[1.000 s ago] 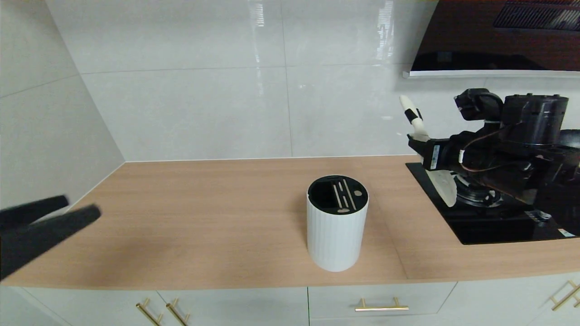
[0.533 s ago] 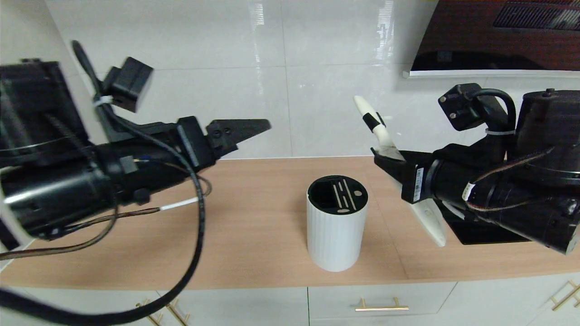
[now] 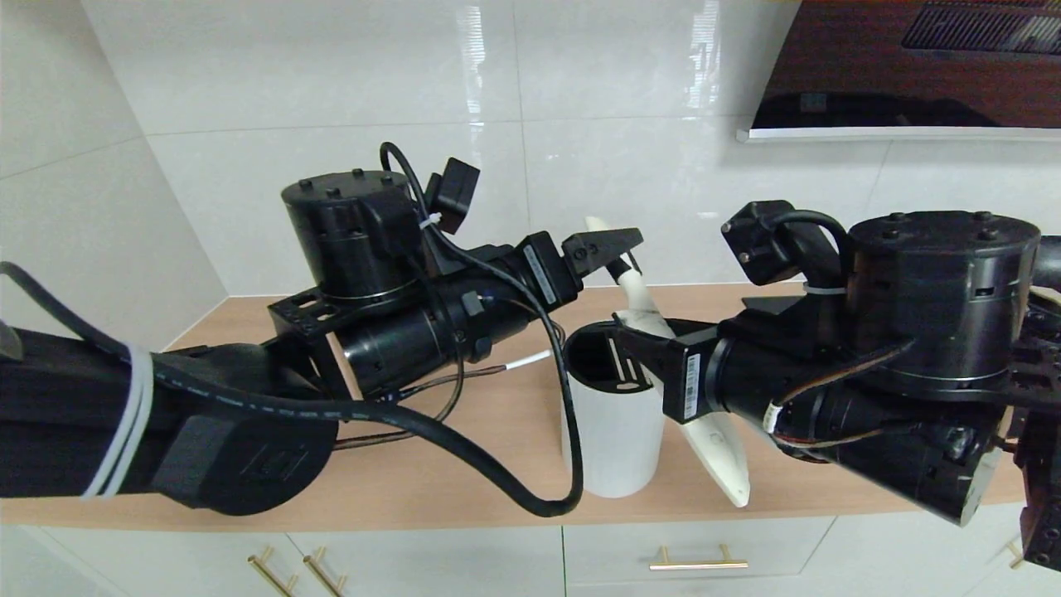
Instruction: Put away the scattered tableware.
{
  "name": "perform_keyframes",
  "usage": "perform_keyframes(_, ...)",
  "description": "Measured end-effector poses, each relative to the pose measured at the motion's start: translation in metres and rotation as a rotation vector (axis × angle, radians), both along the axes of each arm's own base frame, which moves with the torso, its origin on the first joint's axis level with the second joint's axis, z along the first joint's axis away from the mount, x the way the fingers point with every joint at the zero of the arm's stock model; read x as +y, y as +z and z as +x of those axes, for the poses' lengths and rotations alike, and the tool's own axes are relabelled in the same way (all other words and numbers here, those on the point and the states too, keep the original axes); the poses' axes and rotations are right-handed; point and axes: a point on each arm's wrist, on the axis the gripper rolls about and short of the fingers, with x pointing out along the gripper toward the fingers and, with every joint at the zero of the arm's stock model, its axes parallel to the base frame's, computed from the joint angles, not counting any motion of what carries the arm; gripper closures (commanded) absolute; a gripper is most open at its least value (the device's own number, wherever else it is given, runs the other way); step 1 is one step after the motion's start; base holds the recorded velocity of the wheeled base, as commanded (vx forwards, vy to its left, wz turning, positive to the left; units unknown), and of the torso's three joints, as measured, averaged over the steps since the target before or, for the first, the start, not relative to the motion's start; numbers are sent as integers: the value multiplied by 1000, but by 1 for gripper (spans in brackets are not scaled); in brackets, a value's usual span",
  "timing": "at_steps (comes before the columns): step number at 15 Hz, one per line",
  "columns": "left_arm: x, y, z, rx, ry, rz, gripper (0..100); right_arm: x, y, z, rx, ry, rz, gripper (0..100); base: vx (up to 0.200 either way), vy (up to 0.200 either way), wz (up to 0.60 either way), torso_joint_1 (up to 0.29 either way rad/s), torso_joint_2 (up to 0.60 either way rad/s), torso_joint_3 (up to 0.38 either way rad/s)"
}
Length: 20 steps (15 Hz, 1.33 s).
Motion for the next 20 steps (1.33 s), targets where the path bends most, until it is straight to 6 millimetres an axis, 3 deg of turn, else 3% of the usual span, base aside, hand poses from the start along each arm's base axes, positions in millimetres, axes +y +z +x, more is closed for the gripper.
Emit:
perform_keyframes(5,-8,-11,3,22,-11,16,0,10,-5,-4,-9,28,11,100,0,0,0,0,0,0)
perform_keyframes(15,-7,-14,8,32,-2,23,0,10,-16,-12,5,53,-38,100,0,0,0,0,0,0)
perform_keyframes(16,-7,-14,8,33,-2,23,100,10,-15,-12,3,53,-34,100,0,0,0,0,0,0)
perform_keyframes(20,-7,-16,8,37,-4,28,100,8,-12,-14,-3,57,-26,100,0,0,0,0,0,0)
